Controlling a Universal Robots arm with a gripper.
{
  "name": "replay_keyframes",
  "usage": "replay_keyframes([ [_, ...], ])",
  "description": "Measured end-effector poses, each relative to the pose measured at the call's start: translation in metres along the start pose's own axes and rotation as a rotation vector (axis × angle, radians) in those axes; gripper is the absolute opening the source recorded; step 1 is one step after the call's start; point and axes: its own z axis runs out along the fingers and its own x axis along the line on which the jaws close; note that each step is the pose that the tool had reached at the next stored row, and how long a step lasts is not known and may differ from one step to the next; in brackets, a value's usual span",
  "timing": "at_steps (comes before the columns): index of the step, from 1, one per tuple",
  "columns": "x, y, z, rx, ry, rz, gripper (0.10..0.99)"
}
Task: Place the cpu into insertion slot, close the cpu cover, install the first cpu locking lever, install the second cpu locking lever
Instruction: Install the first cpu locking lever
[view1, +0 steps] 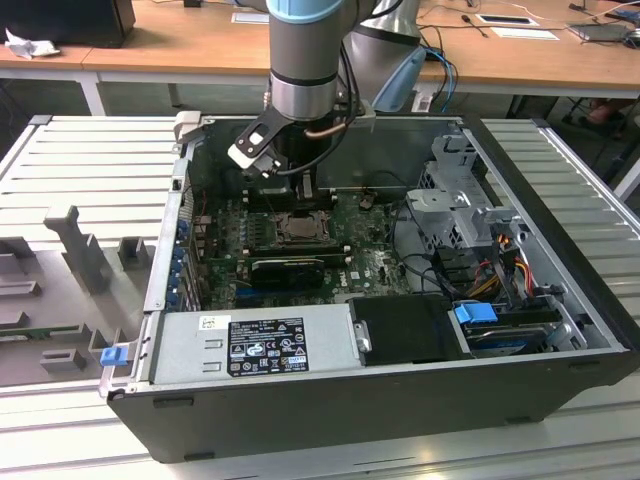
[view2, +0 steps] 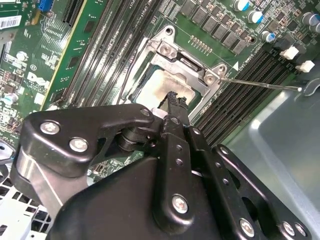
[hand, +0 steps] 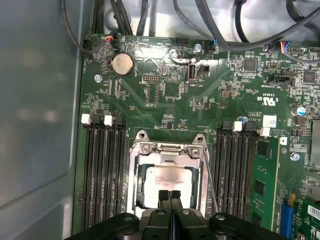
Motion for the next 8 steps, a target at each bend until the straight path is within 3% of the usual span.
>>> replay_keyframes([
  [8, 0.0001, 0.0001, -0.0037, 0.000, 0.0001, 0.000, 0.106],
])
